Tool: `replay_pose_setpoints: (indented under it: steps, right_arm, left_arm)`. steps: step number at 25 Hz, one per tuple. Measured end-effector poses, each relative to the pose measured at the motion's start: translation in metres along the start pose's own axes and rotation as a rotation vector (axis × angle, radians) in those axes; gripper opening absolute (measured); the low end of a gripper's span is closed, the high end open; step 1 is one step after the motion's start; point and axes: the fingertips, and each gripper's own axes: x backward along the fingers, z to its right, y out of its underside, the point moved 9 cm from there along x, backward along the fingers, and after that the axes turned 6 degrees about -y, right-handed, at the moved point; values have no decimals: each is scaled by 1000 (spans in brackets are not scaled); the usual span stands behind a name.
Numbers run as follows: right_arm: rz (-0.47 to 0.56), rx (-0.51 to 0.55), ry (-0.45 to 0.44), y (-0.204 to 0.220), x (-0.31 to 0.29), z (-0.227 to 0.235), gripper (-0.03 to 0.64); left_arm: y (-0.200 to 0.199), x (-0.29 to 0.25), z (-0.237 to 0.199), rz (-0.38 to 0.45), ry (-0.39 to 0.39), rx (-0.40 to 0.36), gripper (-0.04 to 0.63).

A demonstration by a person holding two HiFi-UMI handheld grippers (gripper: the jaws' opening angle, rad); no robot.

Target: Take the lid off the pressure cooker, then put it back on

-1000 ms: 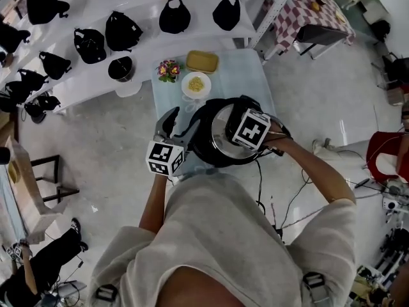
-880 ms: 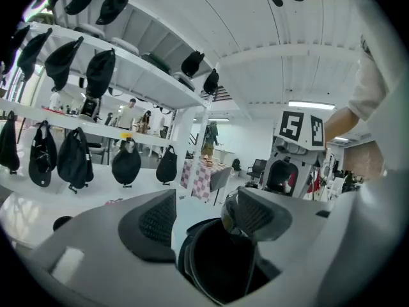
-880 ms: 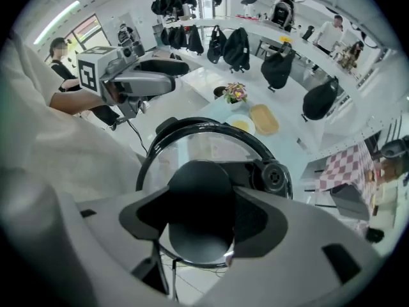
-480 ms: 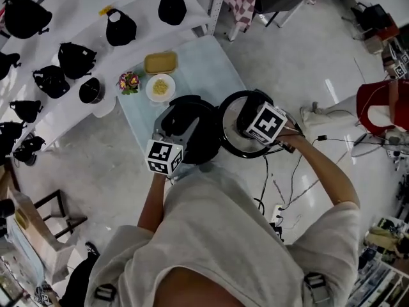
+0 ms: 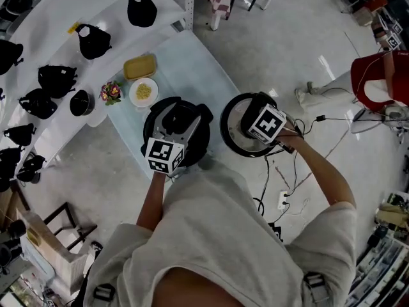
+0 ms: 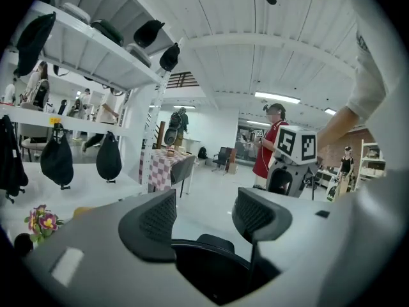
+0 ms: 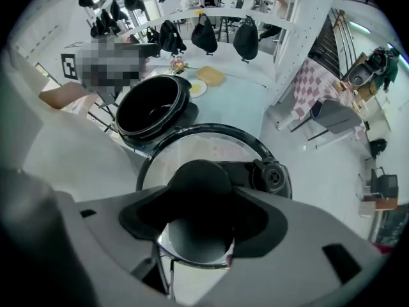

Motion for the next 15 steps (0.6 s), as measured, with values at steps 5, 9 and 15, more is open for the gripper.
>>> replay_pose_setpoints:
  steps: [5,9,15]
  right_arm:
    - [15,-19,-12,2,-36,23,270]
    - [35,-29,-12,-8,-75,41,271]
    - [3,-15,-10,-30,-123,62,272]
  left_arm:
    - [-5,-2,-1,-13,-33,-9,302]
    - [-7,1,-7,-15,-67,-16,302]
    - [-11,10,-13,-20,-119,-9,302]
